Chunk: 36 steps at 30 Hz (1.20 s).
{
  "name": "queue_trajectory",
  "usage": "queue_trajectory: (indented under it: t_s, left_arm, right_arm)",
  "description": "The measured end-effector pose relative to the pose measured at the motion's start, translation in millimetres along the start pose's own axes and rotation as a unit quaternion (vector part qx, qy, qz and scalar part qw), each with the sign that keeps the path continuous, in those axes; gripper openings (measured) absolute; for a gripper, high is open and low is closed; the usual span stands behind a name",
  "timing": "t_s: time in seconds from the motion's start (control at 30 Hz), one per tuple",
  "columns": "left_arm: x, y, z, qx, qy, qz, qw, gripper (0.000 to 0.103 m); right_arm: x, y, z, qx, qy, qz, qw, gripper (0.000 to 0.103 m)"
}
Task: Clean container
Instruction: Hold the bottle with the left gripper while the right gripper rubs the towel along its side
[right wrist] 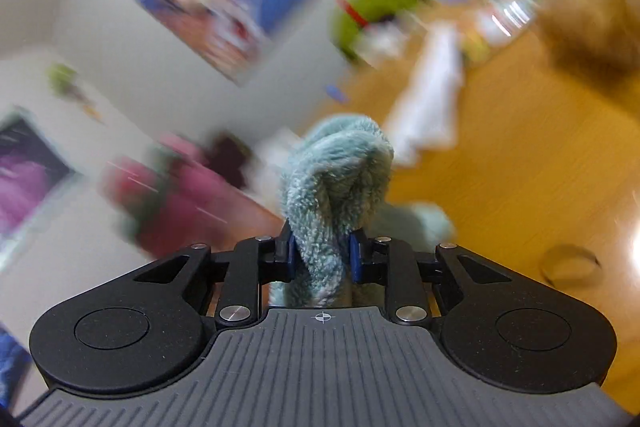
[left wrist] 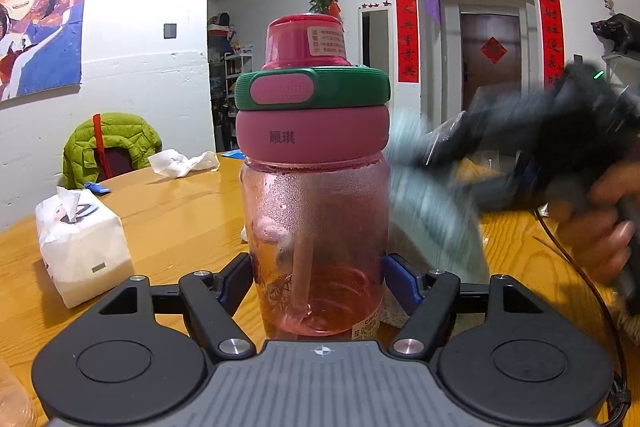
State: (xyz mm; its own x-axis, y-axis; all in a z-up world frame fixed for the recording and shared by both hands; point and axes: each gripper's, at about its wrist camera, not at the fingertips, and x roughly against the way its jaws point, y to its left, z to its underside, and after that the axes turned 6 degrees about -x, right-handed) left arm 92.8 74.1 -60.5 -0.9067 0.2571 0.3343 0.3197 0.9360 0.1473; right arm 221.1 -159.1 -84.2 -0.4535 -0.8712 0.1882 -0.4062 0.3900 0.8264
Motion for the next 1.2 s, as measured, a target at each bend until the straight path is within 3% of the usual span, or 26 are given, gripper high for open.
queue_trajectory:
  t_s: [0.07, 0.1, 0.17, 0.4, 0.47, 0.53, 0.63, 0.73, 0.8, 0.87, 1.0, 1.2]
  left_arm:
    - [-2.8, 1.5, -0.5, -0.003, -0.001, 0.007, 1.0, 0.07]
    - [-4.5, 2.6, -0.8, -0.004, -0.002, 0.009, 0.9999, 0.07]
    - [-6.3, 4.0, -0.7, -0.003, -0.003, 0.011, 0.9999, 0.07]
    - [-5.1, 3.7, -1.1, 0.004, 0.0, 0.004, 1.0, 0.071]
    - [-0.8, -0.3, -3.5, 0.004, 0.01, -0.016, 0.9998, 0.087]
    - [7.2, -8.7, -7.6, -0.013, 0.016, -0.046, 0.9987, 0.091]
    - [19.1, -21.2, -13.4, -0.038, 0.024, -0.08, 0.9958, 0.085]
    - [24.2, -32.2, -14.8, -0.047, 0.031, -0.038, 0.9977, 0.076]
    - [24.4, -39.4, -12.9, -0.064, 0.03, -0.031, 0.997, 0.075]
    - [25.5, -43.0, -10.9, -0.075, 0.018, -0.038, 0.9963, 0.075]
    - [22.8, -26.6, -9.4, -0.046, -0.007, -0.033, 0.9984, 0.075]
    - [12.9, -4.2, -8.1, -0.033, -0.017, -0.023, 0.999, 0.07]
  right_arm:
    - [19.4, 7.4, -3.6, -0.005, -0.033, -0.071, 0.997, 0.026]
    - [21.7, 5.8, -4.2, -0.014, -0.034, -0.086, 0.996, 0.026]
    - [12.7, -4.0, -5.2, -0.037, -0.015, -0.069, 0.997, 0.026]
    - [-0.3, -5.2, -5.6, -0.011, -0.018, 0.001, 1.0, 0.026]
    - [-4.0, -5.5, -5.7, -0.003, -0.019, 0.021, 1.0, 0.026]
    - [-7.7, -5.8, -5.8, 0.005, -0.021, 0.041, 0.999, 0.026]
    - [-7.0, -6.9, -6.7, 0.004, -0.038, 0.043, 0.998, 0.026]
    - [3.9, -7.3, -5.8, -0.005, -0.05, 0.028, 0.998, 0.026]
    - [3.7, -5.8, -4.2, -0.002, -0.047, 0.026, 0.999, 0.027]
    - [0.2, -3.2, -2.4, 0.008, -0.032, 0.03, 0.999, 0.027]
    - [1.9, 7.7, -0.6, 0.045, -0.008, 0.033, 0.998, 0.027]
    - [6.1, 19.5, 0.5, 0.082, 0.048, 0.048, 0.994, 0.027]
